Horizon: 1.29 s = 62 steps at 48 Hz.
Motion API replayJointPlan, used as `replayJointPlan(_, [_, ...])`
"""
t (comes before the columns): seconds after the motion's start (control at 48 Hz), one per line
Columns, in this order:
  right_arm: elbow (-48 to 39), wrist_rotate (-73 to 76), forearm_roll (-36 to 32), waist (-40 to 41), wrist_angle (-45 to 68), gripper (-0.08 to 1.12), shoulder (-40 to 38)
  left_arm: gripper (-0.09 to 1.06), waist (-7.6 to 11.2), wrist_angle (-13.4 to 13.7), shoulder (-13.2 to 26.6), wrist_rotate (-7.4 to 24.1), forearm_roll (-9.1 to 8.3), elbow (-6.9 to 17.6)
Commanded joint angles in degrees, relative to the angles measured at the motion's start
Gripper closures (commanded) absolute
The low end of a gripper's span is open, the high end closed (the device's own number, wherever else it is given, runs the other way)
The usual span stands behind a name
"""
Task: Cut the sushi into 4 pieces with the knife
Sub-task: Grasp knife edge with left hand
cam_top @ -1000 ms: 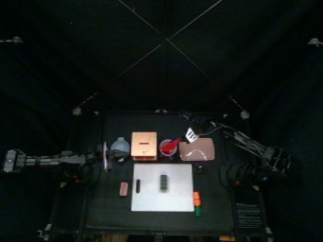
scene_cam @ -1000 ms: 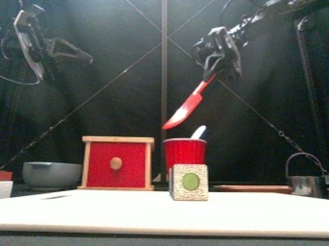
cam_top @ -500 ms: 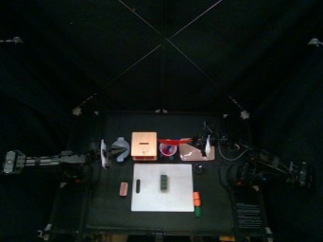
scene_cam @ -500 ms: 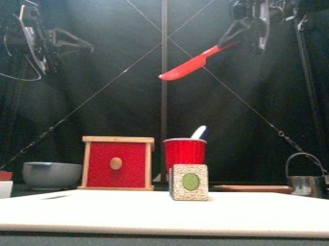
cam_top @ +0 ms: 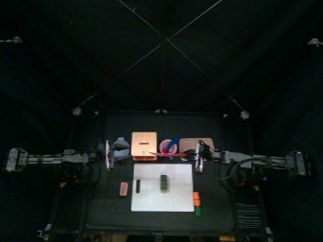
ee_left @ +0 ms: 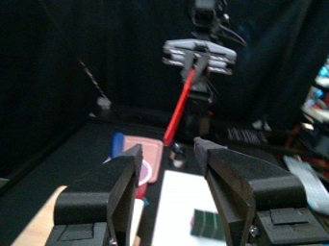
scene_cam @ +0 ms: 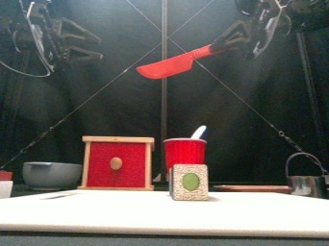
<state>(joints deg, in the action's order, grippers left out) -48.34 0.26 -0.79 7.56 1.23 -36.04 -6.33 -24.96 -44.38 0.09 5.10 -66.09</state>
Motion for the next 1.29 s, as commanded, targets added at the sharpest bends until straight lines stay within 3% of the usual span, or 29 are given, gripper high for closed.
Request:
replayJointPlan(0.021, [0.88,-0.09,-0.88,-0.35,3.34,0.88,2.37,0.13,1.41,4.39,2.99,-0.09,-1.76,4.39])
replayJointPlan(0.125, [1.41,-0.26,-1.14,-0.7,4.22,0.88,4.31,0.13,1.76,6.24,5.98,0.0,-2.02,6.15])
replayJointPlan(0.292, [1.67,-0.18,-1.32,-1.67,4.57,0.88,5.62,0.13,1.76,6.24,9.93,0.18,-2.29,7.12])
replayJointPlan(0.604, [1.76,-0.18,-1.32,-3.43,5.1,0.88,5.62,0.13,1.41,5.45,15.21,0.35,-5.89,8.09])
replayJointPlan(0.771, [1.93,-0.18,-1.32,-3.6,5.27,0.88,5.62,0.13,1.41,3.34,17.67,0.44,-6.33,8.79])
replayJointPlan(1.146, [1.76,-0.18,-1.32,-3.52,5.36,0.88,5.8,0.14,0.44,-4.75,23.47,0.35,-6.77,10.11])
replayJointPlan(1.292, [1.76,-0.26,-1.32,-3.6,5.36,0.88,5.8,0.15,0.26,-6.42,24.79,0.35,-6.77,10.2])
